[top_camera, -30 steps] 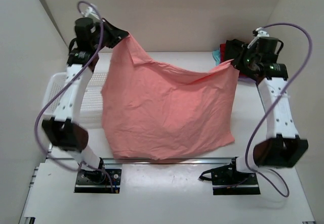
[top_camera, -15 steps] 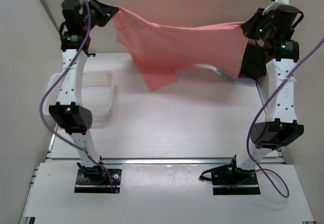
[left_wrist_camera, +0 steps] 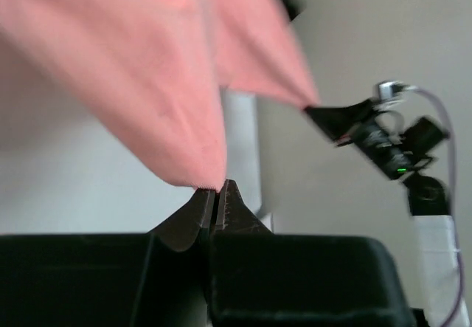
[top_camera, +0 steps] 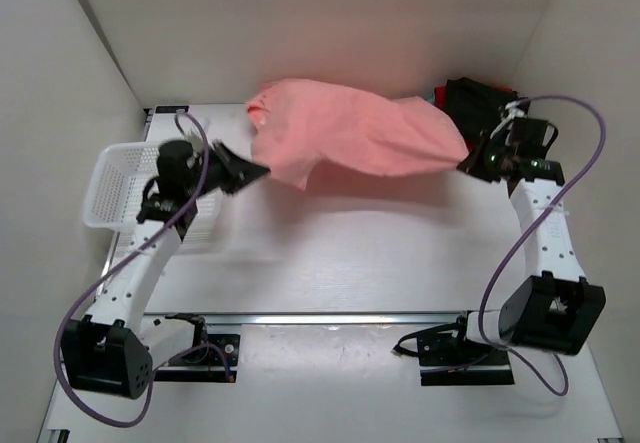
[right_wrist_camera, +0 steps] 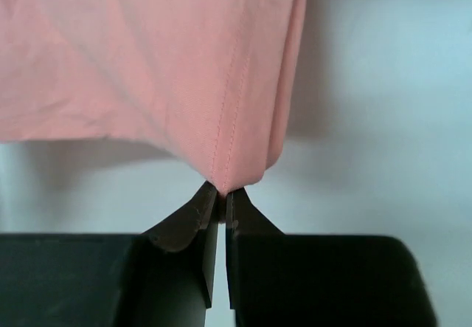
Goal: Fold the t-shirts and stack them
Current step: Flatten out the tshirt
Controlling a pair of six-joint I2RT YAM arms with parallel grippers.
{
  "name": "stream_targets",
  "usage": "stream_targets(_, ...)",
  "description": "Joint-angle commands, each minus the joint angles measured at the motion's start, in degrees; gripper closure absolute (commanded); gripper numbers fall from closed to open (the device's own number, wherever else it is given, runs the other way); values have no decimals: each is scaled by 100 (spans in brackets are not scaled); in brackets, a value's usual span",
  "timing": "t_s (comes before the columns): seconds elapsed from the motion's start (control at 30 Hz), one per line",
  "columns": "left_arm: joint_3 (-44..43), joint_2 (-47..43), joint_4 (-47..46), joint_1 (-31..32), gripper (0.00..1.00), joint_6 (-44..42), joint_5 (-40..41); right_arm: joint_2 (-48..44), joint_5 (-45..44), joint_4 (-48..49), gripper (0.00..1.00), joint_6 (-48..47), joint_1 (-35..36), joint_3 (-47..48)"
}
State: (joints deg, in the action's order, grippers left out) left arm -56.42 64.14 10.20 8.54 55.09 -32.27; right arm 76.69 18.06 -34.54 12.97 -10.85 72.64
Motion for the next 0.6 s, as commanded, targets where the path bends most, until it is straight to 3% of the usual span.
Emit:
stream_targets(0.0,1252,-996,324,157,100,457,-227,-891,-109,-183,100,-15,127,-897)
stream_targets(0.1,2158,-1918,867,184,100,721,-235,-1645,-547,-718,100,317,232,-1994)
stream_targets(0.33,2522,-2625,1924,166,100,713,-429,-2192,-980,-1800,100,829,145,-3123)
stream_targets(0.57,2541,-2381,1775,26,100,776,-306,-1842,-1051,-1811,100,777,48,-2922)
